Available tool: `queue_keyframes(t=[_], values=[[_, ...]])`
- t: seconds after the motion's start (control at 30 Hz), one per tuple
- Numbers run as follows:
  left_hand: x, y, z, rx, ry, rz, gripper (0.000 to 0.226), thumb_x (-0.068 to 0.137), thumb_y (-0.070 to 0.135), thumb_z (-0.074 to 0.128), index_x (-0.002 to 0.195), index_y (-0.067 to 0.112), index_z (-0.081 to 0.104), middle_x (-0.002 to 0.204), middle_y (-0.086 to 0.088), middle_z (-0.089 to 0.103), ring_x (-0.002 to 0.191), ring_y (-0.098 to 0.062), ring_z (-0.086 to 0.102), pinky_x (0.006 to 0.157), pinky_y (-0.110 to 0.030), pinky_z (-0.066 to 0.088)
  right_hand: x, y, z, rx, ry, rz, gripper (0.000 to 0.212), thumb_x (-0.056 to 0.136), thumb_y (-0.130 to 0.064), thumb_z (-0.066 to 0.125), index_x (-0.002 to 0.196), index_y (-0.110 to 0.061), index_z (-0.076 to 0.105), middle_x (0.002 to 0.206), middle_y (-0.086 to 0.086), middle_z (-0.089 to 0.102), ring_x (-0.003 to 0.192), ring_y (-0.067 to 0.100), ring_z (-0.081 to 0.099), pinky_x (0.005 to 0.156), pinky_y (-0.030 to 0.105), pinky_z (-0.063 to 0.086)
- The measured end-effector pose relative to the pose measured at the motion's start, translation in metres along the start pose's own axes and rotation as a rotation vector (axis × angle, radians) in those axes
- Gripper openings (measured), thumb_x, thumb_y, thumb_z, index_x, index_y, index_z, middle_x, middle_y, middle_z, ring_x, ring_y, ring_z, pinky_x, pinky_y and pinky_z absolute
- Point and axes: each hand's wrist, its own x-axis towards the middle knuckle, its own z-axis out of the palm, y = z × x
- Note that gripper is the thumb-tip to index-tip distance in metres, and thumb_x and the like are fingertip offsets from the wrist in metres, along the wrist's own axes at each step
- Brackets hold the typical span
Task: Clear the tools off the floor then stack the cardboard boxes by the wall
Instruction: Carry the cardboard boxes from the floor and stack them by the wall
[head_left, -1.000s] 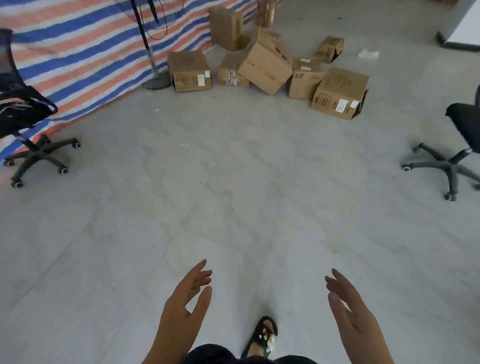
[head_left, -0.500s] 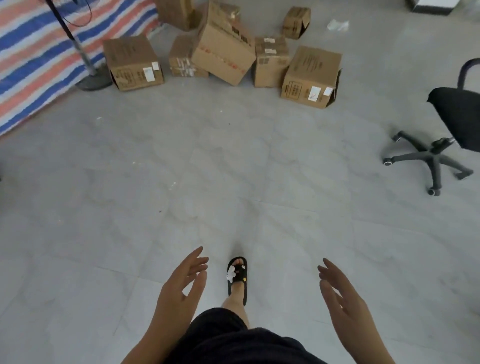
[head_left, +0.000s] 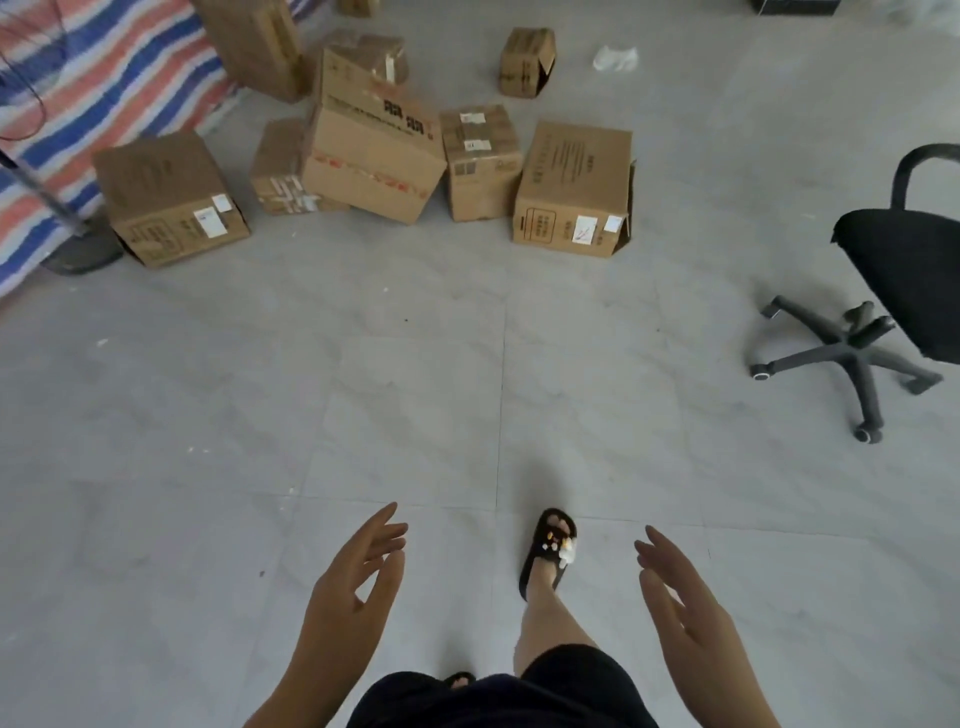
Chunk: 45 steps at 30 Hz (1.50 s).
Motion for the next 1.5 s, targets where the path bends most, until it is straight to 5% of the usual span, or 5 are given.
queue_keyframes(t=[0.8, 1.0, 1.1, 1.23, 1.5], values=[[0.529, 0.207, 0.209, -0.044, 0.011, 0.007, 0.047, 0.094, 0.011, 0.051, 0.113, 0.053, 0.055, 0.106, 0.031, 0.062, 0.102, 0.007, 0.059, 0.078, 0.000, 0.040, 0.573, -0.138, -0.134, -0.011, 0.038, 0.033, 0.037, 0.093, -0.017, 0.050, 0.114, -0.047, 0.047, 0.116, -0.012, 0.061, 0.101, -0.024, 0.048, 0.092, 0.023, 0.038], [0.684, 0.285, 0.232, -0.038, -0.035, 0.052, 0.035, 0.091, 0.035, 0.053, 0.109, 0.066, 0.050, 0.110, 0.030, 0.060, 0.102, 0.010, 0.058, 0.080, -0.001, 0.041, 0.708, -0.198, -0.155, -0.015, 0.072, 0.040, 0.035, 0.094, -0.021, 0.048, 0.127, -0.034, 0.048, 0.117, -0.013, 0.060, 0.099, -0.028, 0.046, 0.086, 0.015, 0.037], [0.737, 0.304, 0.247, -0.041, -0.057, 0.056, 0.029, 0.091, 0.036, 0.051, 0.117, 0.049, 0.050, 0.110, 0.028, 0.061, 0.105, 0.006, 0.058, 0.082, -0.002, 0.041, 0.763, -0.219, -0.166, -0.023, 0.064, 0.049, 0.036, 0.090, -0.033, 0.044, 0.126, -0.037, 0.046, 0.117, -0.018, 0.057, 0.102, -0.027, 0.045, 0.092, 0.021, 0.038], [0.808, 0.314, 0.273, -0.010, -0.065, 0.011, 0.038, 0.094, 0.013, 0.050, 0.118, 0.042, 0.049, 0.109, 0.029, 0.061, 0.104, 0.008, 0.058, 0.081, 0.000, 0.041, 0.846, -0.233, -0.184, -0.055, 0.064, 0.071, 0.042, 0.084, -0.041, 0.042, 0.126, -0.037, 0.045, 0.117, -0.017, 0.057, 0.106, -0.014, 0.051, 0.094, 0.024, 0.039], [0.963, 0.338, 0.349, -0.002, 0.028, -0.169, 0.045, 0.094, 0.019, 0.050, 0.108, 0.062, 0.051, 0.106, 0.031, 0.061, 0.101, 0.007, 0.059, 0.082, -0.011, 0.043, 1.050, -0.239, -0.231, -0.145, -0.052, 0.122, 0.036, 0.094, -0.022, 0.048, 0.130, -0.026, 0.049, 0.118, -0.005, 0.059, 0.115, 0.011, 0.053, 0.091, 0.025, 0.036]])
